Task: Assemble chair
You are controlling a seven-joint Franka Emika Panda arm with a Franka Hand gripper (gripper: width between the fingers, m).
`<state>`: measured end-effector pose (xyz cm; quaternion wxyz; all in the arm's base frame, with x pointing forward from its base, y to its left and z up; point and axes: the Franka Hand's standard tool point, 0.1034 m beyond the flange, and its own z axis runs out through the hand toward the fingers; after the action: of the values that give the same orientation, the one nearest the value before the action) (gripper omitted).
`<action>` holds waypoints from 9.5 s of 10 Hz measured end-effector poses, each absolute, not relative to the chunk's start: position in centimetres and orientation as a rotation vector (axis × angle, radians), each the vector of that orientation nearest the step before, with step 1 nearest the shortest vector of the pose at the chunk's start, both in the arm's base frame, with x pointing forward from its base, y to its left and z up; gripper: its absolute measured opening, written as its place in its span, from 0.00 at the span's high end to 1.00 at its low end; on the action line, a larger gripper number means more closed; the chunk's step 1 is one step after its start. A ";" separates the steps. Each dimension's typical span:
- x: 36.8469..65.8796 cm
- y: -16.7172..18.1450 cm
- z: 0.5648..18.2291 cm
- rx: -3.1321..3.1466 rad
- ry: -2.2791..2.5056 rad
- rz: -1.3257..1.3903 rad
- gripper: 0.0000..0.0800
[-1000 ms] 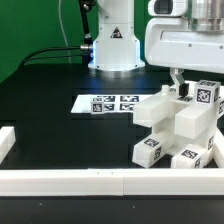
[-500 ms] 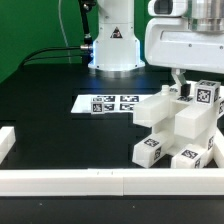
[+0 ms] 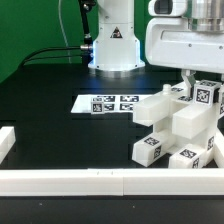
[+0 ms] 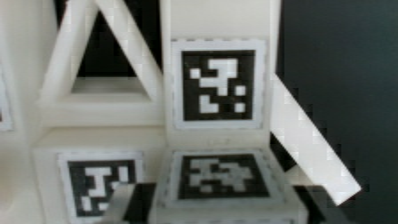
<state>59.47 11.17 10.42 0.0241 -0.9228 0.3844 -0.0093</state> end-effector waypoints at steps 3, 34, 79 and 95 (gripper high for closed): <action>59.7 10.9 10.5 -2.753 1.356 -0.037 0.67; 57.4 2.5 14.1 -2.833 1.007 -0.085 0.19; 44.7 -5.3 9.4 -2.978 0.213 0.772 0.65; 52.3 2.9 14.7 -3.045 0.102 -0.926 0.65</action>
Offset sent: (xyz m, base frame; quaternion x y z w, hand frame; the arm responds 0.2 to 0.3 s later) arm 0.0000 0.0000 0.0000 0.0000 0.0000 0.0000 1.0000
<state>52.30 2.86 14.75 -0.0214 -0.9560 0.0320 -0.2908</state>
